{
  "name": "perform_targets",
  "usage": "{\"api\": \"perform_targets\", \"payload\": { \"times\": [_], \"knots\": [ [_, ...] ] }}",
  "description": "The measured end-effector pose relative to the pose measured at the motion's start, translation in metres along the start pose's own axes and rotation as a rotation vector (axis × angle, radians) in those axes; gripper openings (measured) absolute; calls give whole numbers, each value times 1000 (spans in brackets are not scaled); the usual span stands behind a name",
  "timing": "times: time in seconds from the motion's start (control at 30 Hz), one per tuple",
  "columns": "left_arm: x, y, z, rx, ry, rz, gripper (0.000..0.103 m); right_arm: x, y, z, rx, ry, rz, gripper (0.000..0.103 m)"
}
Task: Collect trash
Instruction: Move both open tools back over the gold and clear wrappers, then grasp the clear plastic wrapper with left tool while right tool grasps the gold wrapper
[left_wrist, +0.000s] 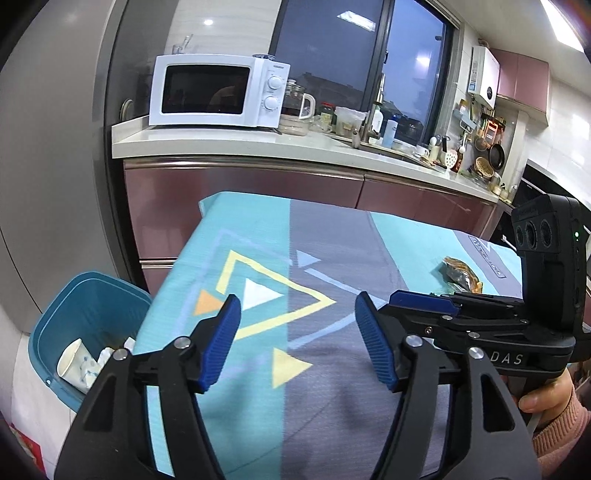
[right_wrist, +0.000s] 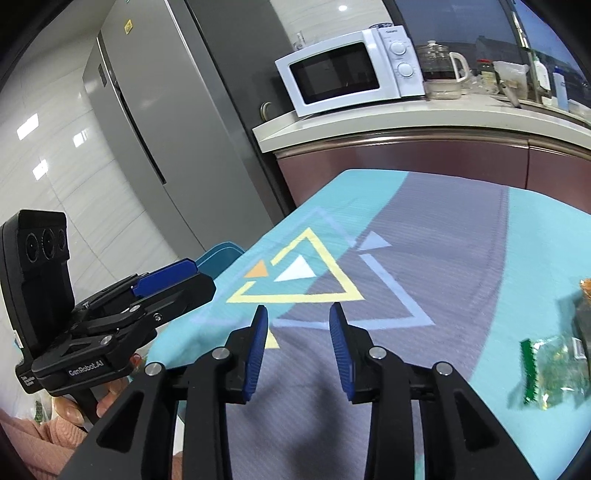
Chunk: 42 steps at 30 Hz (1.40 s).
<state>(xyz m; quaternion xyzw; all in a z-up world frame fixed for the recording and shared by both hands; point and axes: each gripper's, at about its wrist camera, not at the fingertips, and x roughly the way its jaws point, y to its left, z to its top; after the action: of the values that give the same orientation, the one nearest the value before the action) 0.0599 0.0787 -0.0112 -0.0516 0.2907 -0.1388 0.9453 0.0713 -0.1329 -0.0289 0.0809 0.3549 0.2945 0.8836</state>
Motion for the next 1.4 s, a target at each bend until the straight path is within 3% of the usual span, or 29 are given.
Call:
{"api": "perform_targets", "payload": {
  "times": [0.2, 0.27, 0.4, 0.6, 0.87, 1.4],
  "knots": [
    [8, -18, -1, 25, 18, -22, 80, -21, -19, -12, 22, -28, -51, 40],
    [14, -25, -1, 32, 26, -33, 91, -30, -29, -15, 39, -37, -75, 41],
    [25, -42, 0, 55, 31, -68, 97, -52, -53, -22, 76, -67, -145, 47],
    [43, -75, -1, 107, 54, -122, 97, -83, -95, -34, 158, -108, -255, 53],
    [68, -125, -3, 214, 92, -196, 97, -106, -141, -44, 242, -132, -358, 54],
    [126, -177, -9, 240, 255, -295, 78, -88, -161, -23, 154, -70, -508, 54]
  ]
}}
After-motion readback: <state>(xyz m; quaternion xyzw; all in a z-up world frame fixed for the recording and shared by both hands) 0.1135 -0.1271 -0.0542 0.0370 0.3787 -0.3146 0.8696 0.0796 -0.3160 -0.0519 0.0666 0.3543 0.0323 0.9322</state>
